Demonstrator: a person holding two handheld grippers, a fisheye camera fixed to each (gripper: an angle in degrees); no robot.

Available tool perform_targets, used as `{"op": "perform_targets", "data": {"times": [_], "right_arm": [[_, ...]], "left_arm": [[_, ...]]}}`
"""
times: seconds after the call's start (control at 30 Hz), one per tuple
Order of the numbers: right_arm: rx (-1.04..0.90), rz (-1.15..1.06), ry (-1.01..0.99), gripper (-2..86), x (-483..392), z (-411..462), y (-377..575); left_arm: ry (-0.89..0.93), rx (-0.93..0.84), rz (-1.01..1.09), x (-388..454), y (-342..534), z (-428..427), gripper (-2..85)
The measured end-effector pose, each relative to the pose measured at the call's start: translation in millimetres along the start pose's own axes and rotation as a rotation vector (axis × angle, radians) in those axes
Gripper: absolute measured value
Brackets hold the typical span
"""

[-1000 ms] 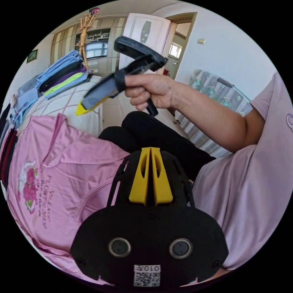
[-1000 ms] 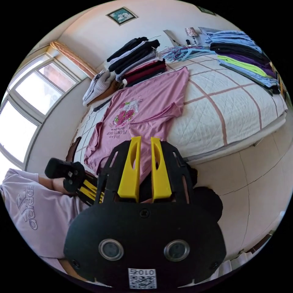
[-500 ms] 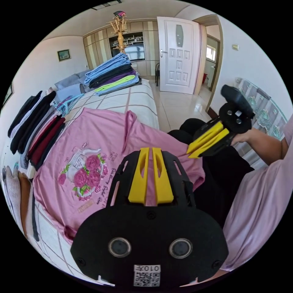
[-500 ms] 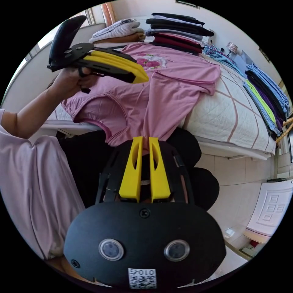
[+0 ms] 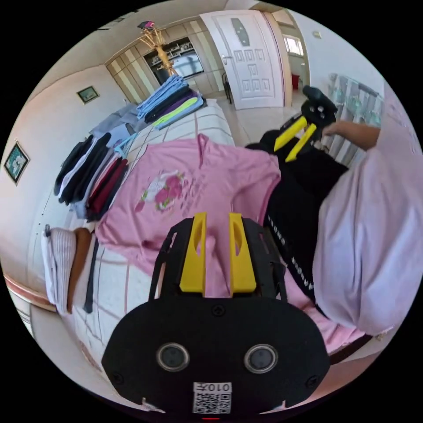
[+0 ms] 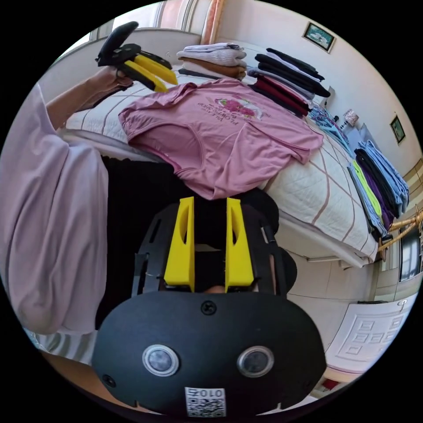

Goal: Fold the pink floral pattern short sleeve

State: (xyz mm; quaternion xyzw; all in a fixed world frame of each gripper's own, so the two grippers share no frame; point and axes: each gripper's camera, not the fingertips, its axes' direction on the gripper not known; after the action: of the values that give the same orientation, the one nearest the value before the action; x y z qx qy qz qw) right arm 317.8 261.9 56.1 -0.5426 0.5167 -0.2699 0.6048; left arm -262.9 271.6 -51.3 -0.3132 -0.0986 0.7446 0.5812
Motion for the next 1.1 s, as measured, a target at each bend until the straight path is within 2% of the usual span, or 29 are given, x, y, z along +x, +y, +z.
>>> {"op": "perform_targets", "data": {"times": [0.13,0.23,0.33,0.43,0.67,0.8,0.97,1.1], "right_arm": [[0.047,-0.002,-0.015,11.2,-7.0,8.2,-4.8],[0.039,-0.019,-0.045,11.2,-5.4,18.1,-14.6],[0.028,-0.068,-0.040,11.1,-5.5,25.1,-20.6],[-0.009,-0.127,-0.037,11.1,-6.1,30.5,-21.2],[-0.062,-0.201,0.009,10.9,-0.4,44.2,-13.0],[-0.067,-0.229,-0.038,10.1,14.6,49.1,-14.1],[-0.048,-0.214,-0.152,8.2,45.8,47.2,-5.2],[-0.038,-0.202,-0.165,6.8,57.6,48.6,3.3]], "left_arm": [[-0.028,-0.126,0.102,62.3,53.4,-13.1,5.9],[-0.113,-0.207,0.233,107.2,58.5,-3.9,6.0],[-0.126,-0.215,0.288,126.0,51.7,12.9,5.8],[-0.168,-0.261,0.331,132.7,43.8,33.0,5.5],[-0.204,-0.239,0.350,131.2,31.2,41.6,3.9],[-0.202,-0.243,0.368,131.8,25.5,44.0,3.9],[-0.095,-0.226,0.356,117.7,18.1,40.5,4.0],[-0.141,-0.266,0.436,123.1,11.0,46.5,2.8]]}}
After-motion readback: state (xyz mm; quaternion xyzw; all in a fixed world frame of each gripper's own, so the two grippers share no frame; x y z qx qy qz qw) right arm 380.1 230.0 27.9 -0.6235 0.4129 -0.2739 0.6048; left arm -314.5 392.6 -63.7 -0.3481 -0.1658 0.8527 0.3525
